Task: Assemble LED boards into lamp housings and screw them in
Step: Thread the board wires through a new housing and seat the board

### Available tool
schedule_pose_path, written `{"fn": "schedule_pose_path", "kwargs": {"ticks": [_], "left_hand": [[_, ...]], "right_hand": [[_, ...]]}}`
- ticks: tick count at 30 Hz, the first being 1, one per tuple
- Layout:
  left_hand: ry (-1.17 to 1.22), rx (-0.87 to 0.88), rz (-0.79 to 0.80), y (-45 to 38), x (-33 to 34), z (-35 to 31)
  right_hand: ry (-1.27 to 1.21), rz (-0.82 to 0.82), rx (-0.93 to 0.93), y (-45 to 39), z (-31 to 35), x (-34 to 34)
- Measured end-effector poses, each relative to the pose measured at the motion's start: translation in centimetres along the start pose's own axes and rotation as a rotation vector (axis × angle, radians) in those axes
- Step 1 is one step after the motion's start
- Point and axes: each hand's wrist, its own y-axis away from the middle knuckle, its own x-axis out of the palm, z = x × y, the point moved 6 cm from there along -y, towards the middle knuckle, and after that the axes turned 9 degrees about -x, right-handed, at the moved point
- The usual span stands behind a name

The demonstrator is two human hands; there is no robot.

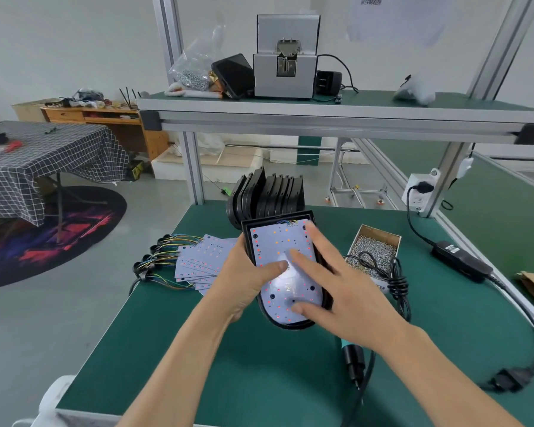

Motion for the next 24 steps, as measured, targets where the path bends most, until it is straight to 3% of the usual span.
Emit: {"fn": "schedule_pose_path", "kwargs": {"ticks": [1,3,5,6,13,24], "left_hand": [[-0.011,0.009,-0.029,0.0,-0.1,-0.1],[-0.004,0.004,-0.088,-0.2,-0.5,0.0],[0.012,-0.014,-0.103,-0.3,-0.6,0.2],[0.007,-0.015,-0.101,-0.3,-0.6,0.3],[-0.006,0.033,-0.129,0.0,-0.2,0.5],[0.029,0.039,-0.163,-0.1,-0.3,0.3]], "right_hand": [[-0.075,-0.087,0.032,0.3,-0.2,-0.2],[-0.317,-0.233,0.294,1.3,-1.5,-0.1],[-0.563,-0.191,0.600,2.1,-2.5,1.4],[-0.634,-0.132,0.660,2.2,-2.6,2.3],[-0.799,-0.222,0.802,2.5,-2.2,3.8],[-0.825,-0.175,0.762,1.7,-2.2,3.1]]}}
